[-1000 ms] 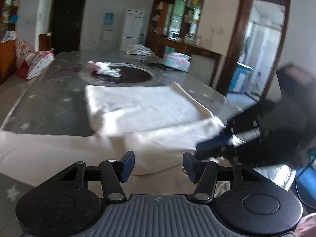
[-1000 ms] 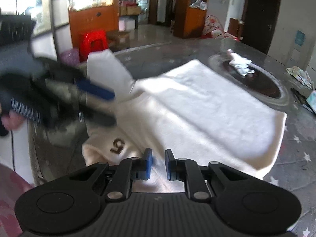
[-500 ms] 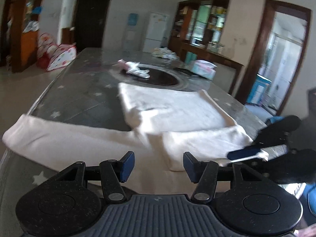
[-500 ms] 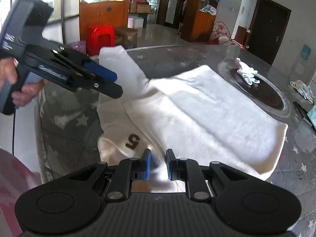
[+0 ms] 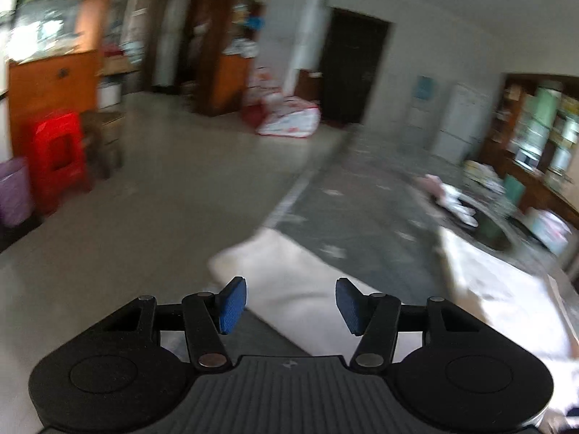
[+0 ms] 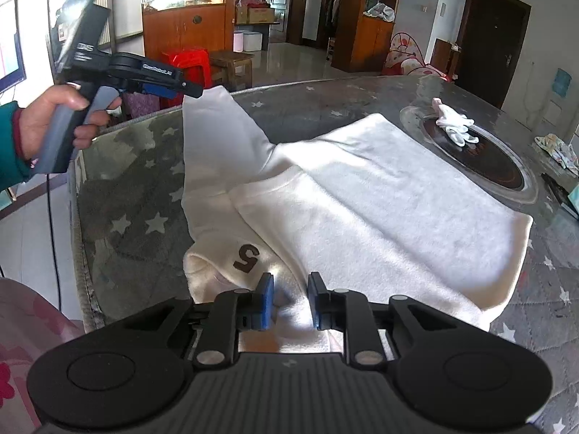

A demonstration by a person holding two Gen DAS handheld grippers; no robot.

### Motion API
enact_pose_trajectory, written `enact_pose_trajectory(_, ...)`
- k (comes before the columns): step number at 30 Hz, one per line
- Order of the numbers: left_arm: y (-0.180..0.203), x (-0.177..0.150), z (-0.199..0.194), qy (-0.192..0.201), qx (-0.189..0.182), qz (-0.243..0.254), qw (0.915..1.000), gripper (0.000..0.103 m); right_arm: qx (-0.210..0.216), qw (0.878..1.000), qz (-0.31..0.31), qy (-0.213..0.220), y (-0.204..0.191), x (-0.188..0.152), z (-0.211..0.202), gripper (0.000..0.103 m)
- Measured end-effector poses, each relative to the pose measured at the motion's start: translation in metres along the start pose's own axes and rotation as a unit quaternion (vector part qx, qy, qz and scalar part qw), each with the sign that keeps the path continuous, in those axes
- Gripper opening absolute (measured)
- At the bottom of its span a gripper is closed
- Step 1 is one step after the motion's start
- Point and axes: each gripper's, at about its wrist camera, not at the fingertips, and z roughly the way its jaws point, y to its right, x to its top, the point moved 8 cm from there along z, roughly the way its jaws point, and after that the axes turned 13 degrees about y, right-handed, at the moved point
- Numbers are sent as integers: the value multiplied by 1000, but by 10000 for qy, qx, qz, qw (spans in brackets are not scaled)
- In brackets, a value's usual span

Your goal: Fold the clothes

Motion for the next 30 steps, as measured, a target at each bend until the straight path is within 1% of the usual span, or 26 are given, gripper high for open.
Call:
enact_pose_trajectory(5, -17, 0, 18, -103, 294, -145, 9994, 58, 5, 10000, 47, 52, 0, 2, -3, 23)
enact_pose_trajectory(10, -23, -5, 32, -249, 324, -336, 9986, 56, -24, 9999, 100, 113, 1, 3, -9, 27)
enact_pose_trajectory(11, -25, -6, 33, -262, 344, -368, 9984, 54, -35, 9999, 119, 119, 1, 3, -10, 27)
enact_pose_trajectory(13, -27, -6, 34, -240, 422, -318, 9983, 42, -58, 9998, 156, 132, 3, 2, -12, 28)
enact_pose_trajectory(14, -28, -5, 34, -222, 450, -308, 9983, 38, -69, 9997, 175, 138, 3, 2, -13, 28)
enact_pose_trajectory(16, -29, -3, 32, -178, 427, -367, 9983, 15, -82, 9997, 202, 143, 4, 0, -14, 28)
enact_pose_trajectory(19, -28, 1, 27, -117, 332, -458, 9983, 9, -101, 9995, 260, 176, 5, -1, -17, 28)
enact_pose_trajectory(21, -18, 8, 19, -42, 135, -494, 9987, 8, -121, 9992, 316, 234, 6, 0, -19, 28)
enact_pose_trajectory(25, 24, 26, -4, 105, -550, -552, 9969, 8, -164, 9984, 413, 346, 10, 1, -24, 28)
enact_pose_trajectory(28, 64, 38, -21, 176, -1152, -560, 9916, 7, -213, 9978, 455, 431, 13, 1, -30, 28)
enact_pose_trajectory(30, 95, 45, -32, 177, -1630, -554, 9849, 7, -266, 9972, 504, 493, 17, 1, -34, 28)
